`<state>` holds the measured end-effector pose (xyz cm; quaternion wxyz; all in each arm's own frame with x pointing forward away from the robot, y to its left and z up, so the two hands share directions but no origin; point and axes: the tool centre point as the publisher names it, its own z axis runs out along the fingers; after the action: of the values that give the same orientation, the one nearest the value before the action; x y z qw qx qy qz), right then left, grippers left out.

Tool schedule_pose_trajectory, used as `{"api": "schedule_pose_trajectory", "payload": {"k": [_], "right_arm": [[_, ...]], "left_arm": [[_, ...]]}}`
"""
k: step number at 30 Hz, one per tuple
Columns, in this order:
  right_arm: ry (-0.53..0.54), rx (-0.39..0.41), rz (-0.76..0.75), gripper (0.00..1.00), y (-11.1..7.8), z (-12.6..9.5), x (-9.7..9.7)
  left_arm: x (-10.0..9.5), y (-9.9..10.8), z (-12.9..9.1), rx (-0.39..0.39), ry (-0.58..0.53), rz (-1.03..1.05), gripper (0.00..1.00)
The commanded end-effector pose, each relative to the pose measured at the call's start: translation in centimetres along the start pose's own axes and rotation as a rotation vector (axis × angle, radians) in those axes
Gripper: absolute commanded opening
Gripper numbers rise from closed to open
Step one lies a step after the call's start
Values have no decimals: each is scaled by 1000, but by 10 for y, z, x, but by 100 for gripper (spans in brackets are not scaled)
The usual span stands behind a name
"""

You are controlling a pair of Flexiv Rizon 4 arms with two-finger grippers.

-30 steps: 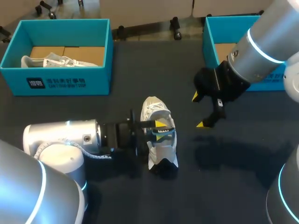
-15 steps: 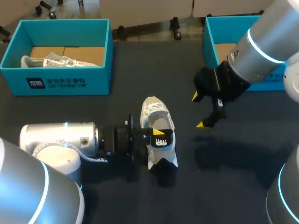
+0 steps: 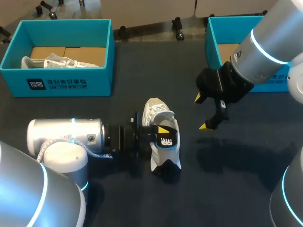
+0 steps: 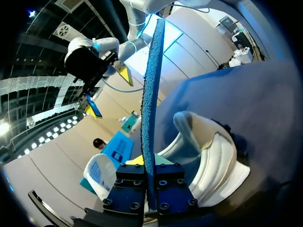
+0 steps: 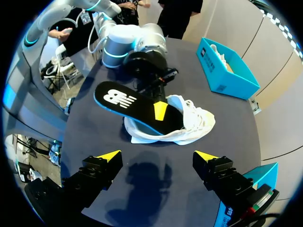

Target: Take the shoe out of the shoebox, open the shoe tongue, remove and reinsert the insole, then place the shoe into the shoebox

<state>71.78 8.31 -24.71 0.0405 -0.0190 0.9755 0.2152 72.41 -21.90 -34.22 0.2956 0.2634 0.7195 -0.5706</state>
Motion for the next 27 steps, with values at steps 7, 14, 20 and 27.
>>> {"api": "schedule_pose_trajectory", "payload": {"k": [7,14,20,27], "right_arm": [[0,-1,-1,100,0,1,0],[0,-1,-1,100,0,1,0],[0,-1,-1,100,0,1,0],[0,-1,-1,100,0,1,0]], "left_arm": [[-1,13,7,-15,36,-15,0],[-8,-1,2,1,12,-17,42],[-19,-17,-4,32,-15,-11,40],[-20,-30,-15,42,-23,-16,32]]}}
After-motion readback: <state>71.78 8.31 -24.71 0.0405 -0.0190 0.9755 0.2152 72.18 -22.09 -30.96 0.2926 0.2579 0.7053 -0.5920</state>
